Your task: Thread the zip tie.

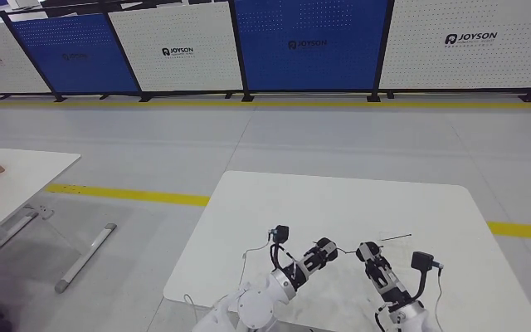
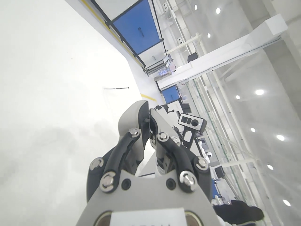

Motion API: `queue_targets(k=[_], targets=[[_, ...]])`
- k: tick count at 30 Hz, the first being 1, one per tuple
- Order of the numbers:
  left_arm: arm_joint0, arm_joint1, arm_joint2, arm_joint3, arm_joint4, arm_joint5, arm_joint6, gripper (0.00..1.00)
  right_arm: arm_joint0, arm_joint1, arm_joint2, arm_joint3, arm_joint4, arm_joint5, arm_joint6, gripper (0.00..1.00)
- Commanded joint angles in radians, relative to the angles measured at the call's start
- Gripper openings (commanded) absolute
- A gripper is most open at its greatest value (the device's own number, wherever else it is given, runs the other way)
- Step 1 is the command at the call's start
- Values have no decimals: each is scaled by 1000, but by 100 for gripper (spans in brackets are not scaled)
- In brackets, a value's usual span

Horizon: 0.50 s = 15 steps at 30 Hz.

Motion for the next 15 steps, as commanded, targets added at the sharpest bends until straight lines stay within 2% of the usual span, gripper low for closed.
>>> queue_targets(k=[1,10,15], targets=[[1,0,3,0,7,-1,4,0,1,-1,0,2,-1,0,-2,0],[4,2,4,-3,19,-1,-9,0,2,-3,0,8,-6,0,-4,0],[11,4,2,-19,31,-7,-10,0,3,-4,1,9,-7,0,-2,0]])
